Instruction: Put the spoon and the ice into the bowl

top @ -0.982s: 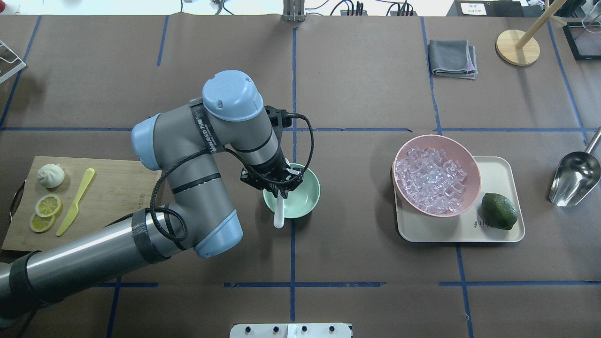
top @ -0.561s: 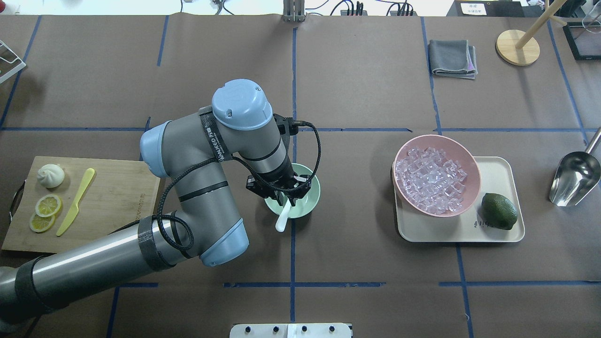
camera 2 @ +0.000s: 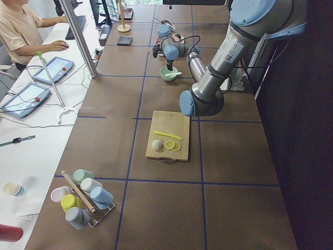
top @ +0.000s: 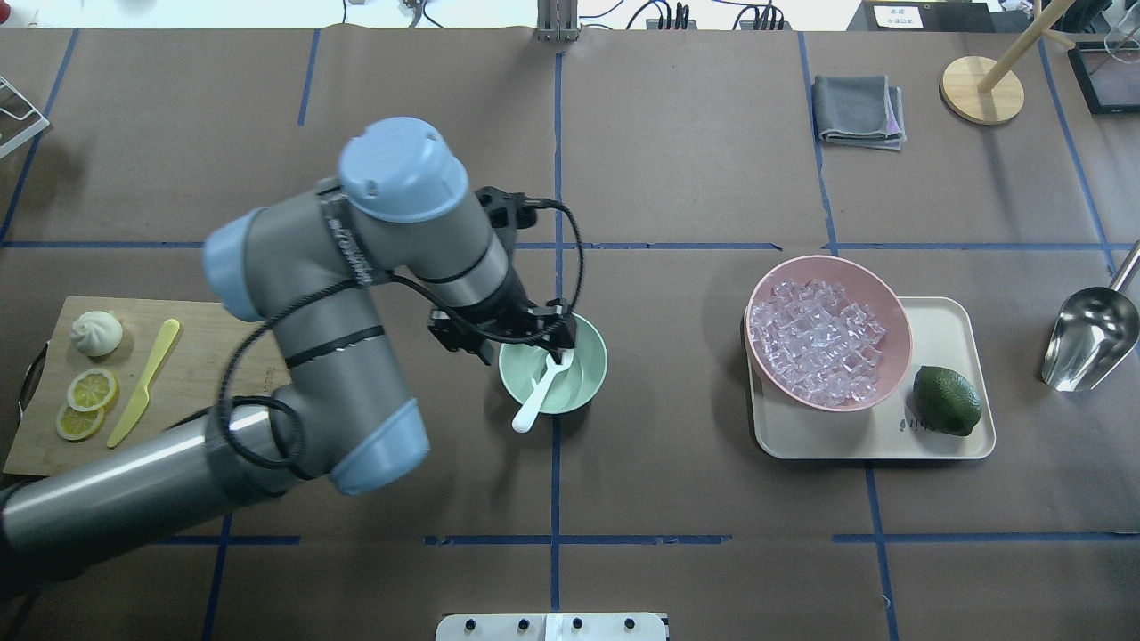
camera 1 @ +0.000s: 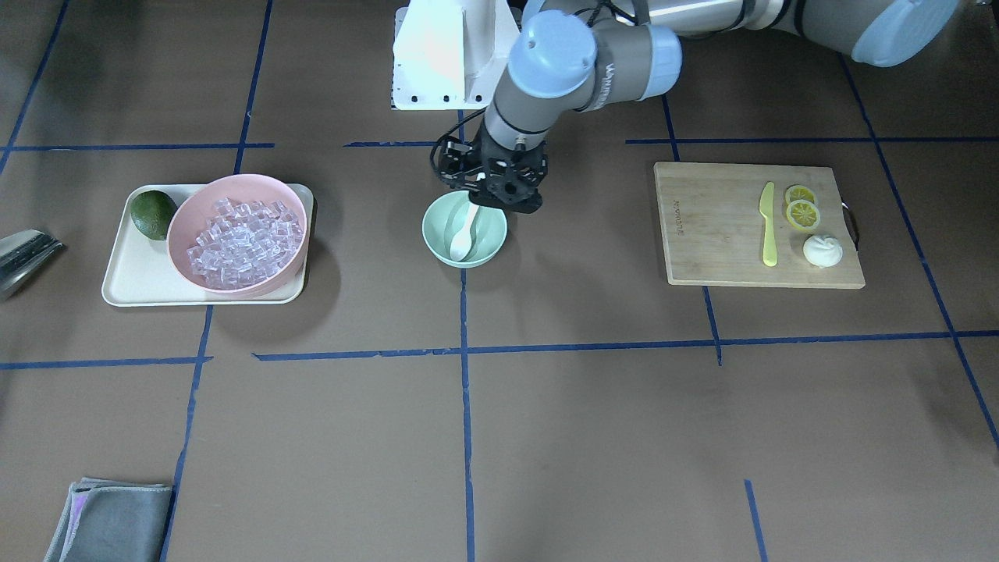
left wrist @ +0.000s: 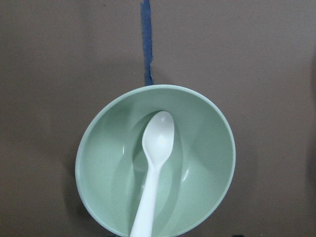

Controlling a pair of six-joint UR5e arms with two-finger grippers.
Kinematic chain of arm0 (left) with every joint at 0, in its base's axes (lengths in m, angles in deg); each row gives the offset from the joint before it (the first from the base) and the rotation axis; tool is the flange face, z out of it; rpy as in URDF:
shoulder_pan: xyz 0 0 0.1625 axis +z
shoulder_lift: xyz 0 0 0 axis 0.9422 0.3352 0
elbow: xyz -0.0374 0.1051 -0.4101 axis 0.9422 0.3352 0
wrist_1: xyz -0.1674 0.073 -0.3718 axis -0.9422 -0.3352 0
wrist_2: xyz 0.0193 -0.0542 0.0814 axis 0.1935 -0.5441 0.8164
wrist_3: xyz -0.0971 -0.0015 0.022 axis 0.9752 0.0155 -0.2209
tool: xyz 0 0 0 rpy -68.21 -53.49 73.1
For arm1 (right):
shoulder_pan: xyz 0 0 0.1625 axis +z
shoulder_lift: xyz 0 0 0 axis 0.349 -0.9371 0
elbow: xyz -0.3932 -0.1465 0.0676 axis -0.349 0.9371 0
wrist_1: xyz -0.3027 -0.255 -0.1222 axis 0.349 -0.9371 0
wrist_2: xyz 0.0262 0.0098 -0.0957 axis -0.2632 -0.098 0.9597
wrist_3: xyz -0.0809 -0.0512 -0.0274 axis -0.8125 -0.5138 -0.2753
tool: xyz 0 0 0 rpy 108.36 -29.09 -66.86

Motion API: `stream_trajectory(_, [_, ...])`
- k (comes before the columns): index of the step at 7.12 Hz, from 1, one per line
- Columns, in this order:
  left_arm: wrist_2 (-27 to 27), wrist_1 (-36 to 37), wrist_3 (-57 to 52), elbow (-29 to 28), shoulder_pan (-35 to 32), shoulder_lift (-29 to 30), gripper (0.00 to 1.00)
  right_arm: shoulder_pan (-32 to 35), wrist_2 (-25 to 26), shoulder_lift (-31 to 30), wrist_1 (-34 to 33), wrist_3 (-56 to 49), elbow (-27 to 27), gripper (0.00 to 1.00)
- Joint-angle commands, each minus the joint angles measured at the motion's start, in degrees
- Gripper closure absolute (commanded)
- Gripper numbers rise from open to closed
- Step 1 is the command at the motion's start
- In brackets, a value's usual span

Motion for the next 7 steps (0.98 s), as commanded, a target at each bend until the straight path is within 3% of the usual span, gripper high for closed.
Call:
stream_trajectory(1, [-0.29,-0.35,-0.57,8.84,-3.71,-9.28,0.14,-9.62,5.27,6.27,1.11,22.06,-7.19,0.01])
stream_trajectory(2, [-0.29,-0.26,-0.66,11.3,-4.16,-11.66,0.14,-17.51,10.02,8.56,6.95,35.06,-8.17,0.01])
stream_trajectory(3, [-0.2,-0.26,-1.79,14.29,-4.34,-14.9,0.14,-26.46,18.94,11.89,14.49,49.02,-7.66,0.01])
stream_trajectory(5, [0.15,-0.26,-4.61,16.69,-5.22,-18.36,0.14,-37.06,33.64,15.17,15.35,59.07,-5.56,0.01])
stream_trajectory(7, [0.15,-0.26,-4.52,16.69,-5.13,-18.36,0.13,-38.68,34.67,17.18,15.44,59.09,-3.8,0.01])
